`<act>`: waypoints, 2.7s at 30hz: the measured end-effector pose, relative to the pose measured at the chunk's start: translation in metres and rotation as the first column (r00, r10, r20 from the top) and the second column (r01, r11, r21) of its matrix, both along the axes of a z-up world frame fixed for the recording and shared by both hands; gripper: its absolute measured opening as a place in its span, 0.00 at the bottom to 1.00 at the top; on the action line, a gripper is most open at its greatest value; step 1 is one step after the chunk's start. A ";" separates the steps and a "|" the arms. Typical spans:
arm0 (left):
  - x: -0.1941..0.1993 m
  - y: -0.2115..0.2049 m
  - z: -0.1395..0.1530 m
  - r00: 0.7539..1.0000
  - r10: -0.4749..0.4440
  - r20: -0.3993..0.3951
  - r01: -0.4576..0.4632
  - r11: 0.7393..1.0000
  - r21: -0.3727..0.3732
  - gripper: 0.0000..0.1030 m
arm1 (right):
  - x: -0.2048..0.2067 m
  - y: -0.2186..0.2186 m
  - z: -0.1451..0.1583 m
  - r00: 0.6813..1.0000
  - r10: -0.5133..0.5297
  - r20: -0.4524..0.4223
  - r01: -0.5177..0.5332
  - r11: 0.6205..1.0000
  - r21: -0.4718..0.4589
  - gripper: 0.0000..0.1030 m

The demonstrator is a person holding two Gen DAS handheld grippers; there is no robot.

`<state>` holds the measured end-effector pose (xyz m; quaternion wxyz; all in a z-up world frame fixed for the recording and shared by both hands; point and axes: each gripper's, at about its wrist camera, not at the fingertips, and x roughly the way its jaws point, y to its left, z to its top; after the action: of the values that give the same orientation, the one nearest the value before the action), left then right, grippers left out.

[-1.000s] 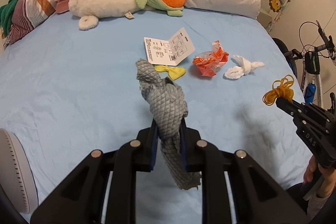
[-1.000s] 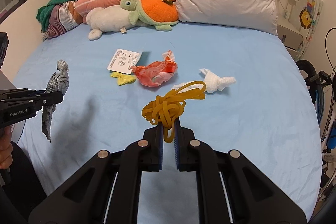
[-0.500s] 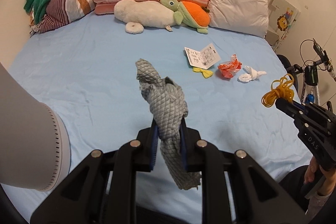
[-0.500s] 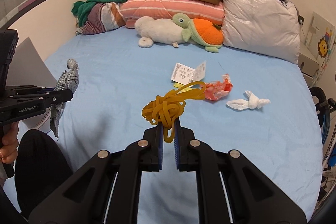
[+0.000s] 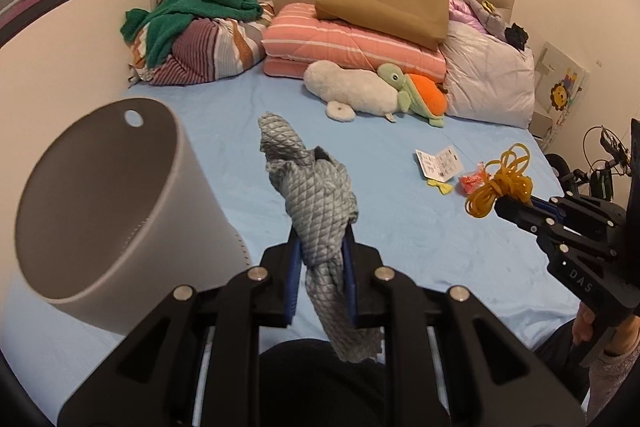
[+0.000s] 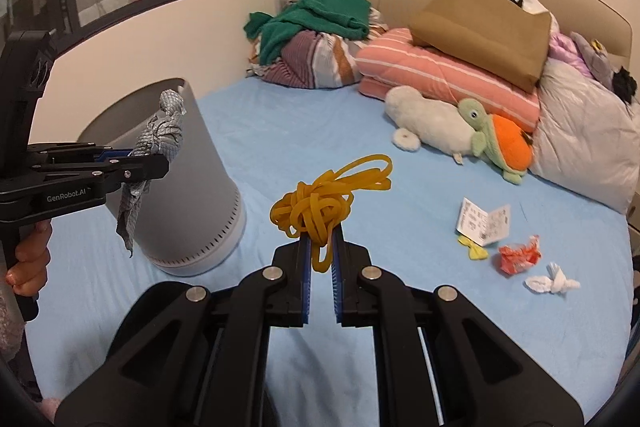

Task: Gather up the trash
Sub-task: 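Carry grey cloth and rubber band to the grey bin and open both tools, then move both open tools back over the remaining bed items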

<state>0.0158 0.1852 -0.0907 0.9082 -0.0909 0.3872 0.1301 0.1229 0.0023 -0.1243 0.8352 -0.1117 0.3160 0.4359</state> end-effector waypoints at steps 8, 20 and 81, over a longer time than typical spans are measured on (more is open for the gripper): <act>-0.059 0.057 0.042 0.991 0.123 0.058 -0.127 0.990 0.062 0.18 | -0.037 0.074 0.048 0.982 0.179 0.058 -0.180 0.983 0.022 0.08; -0.105 0.122 0.066 0.958 0.273 0.084 -0.280 0.956 0.085 0.18 | -0.086 0.176 0.092 0.915 0.389 0.113 -0.393 0.919 0.021 0.08; 0.121 -0.097 -0.010 0.973 -0.226 -0.051 0.230 0.970 0.076 0.71 | 0.089 -0.129 0.011 0.938 -0.345 0.042 0.346 0.937 -0.037 0.55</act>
<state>0.1371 0.0878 -0.1008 0.9119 -0.0060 0.4083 0.0424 0.2118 -0.1271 -0.1133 0.9016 -0.0803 0.3255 0.2734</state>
